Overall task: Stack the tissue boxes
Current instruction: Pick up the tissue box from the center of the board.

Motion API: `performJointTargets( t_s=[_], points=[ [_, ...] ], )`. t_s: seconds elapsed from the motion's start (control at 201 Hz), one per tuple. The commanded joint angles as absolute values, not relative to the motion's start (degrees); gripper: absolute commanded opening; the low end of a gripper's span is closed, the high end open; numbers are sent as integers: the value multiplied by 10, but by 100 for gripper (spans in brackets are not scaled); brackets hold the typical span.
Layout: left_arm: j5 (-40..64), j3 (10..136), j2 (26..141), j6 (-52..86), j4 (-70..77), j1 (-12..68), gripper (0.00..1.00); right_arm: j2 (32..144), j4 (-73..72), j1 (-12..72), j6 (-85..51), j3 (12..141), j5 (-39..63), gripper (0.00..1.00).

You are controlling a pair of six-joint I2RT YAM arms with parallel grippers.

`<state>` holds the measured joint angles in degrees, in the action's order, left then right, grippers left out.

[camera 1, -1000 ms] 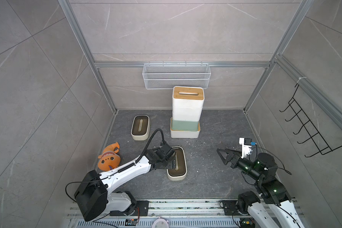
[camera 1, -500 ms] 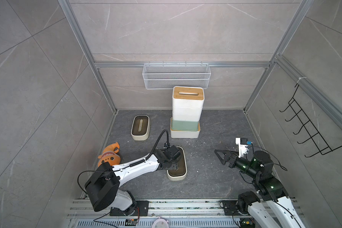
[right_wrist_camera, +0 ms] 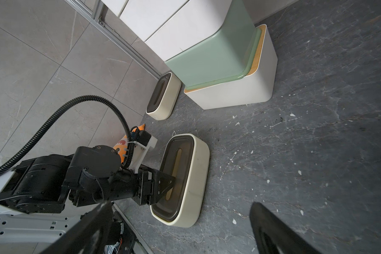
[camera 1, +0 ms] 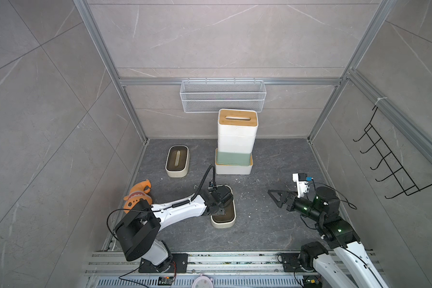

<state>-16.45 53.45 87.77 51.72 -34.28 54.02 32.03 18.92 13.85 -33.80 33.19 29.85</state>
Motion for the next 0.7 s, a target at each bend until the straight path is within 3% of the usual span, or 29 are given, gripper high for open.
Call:
performJointTargets(
  t_s=[0.0,0.698],
  points=[
    [-182,550,884,524,-348,542,67,328,167,137,-335,330,308,100],
    [-164,559,883,441,-304,542,53,356,151,138,-342,320,306,100]
  ],
)
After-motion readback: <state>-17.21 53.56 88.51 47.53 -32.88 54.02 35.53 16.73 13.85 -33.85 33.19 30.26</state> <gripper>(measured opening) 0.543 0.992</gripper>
